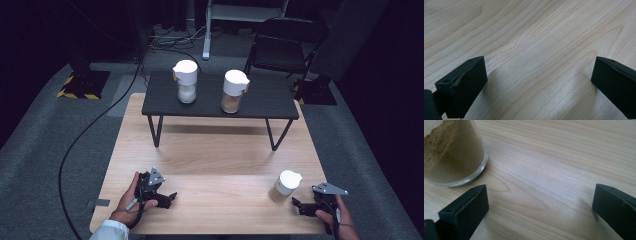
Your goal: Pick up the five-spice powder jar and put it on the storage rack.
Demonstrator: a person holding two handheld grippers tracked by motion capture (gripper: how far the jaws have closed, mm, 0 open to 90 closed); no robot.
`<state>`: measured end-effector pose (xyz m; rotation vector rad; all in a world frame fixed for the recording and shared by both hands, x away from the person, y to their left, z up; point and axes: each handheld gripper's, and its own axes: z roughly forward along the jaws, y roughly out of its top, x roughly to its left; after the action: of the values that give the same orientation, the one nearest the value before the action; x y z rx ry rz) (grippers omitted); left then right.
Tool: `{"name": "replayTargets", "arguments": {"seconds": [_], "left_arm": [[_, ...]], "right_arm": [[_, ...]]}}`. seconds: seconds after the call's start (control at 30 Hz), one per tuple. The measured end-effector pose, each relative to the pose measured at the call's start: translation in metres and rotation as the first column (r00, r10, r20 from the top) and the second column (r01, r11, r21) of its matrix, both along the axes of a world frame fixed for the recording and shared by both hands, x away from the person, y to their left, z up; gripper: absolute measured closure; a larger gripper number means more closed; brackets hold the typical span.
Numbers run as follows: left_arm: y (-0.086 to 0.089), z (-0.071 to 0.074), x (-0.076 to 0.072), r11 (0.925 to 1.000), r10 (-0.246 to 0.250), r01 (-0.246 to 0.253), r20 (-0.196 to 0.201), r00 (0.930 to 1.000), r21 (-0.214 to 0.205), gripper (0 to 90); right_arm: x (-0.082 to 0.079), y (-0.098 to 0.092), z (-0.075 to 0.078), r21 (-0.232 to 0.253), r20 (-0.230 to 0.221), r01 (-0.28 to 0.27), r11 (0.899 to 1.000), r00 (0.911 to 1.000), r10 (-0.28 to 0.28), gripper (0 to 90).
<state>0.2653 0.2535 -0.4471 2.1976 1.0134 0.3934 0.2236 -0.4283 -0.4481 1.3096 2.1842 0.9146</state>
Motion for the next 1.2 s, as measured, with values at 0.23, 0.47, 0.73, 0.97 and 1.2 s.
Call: {"name": "replayTargets", "arguments": {"seconds": [0.23,0.47,0.73,0.97,1.2], "left_arm": [[0.0,0.0,-0.001,1.0,0.002,-0.002,0.001,1.0,-0.001,0.0],[0.0,0.0,-0.001,1.0,0.003,-0.003,0.001,1.0,0.0,0.0],[0.0,0.0,-0.001,1.0,0.004,-0.004,0.0,1.0,0.0,0.0],[0.0,0.0,-0.001,1.0,0.005,-0.005,0.0,1.0,0.0,0.0],[-0.001,0.0,-0.001,1.0,0.004,-0.004,0.001,1.0,0.002,0.0]], "right_arm": [[-0.006,-0.004,0.005,-0.001,0.013,-0.068,0.998,0.9976,0.068,1.8],[-0.01,-0.008,0.01,0.015,0.033,-0.126,0.992,0.9915,0.126,1.8],[-0.012,-0.011,0.013,0.038,0.045,-0.198,0.98,0.9796,0.196,1.7],[-0.012,-0.01,0.016,0.046,0.052,-0.24,0.97,0.9699,0.238,1.7],[-0.012,-0.01,0.015,0.072,0.068,-0.256,0.964,0.9654,0.252,1.7]]}}
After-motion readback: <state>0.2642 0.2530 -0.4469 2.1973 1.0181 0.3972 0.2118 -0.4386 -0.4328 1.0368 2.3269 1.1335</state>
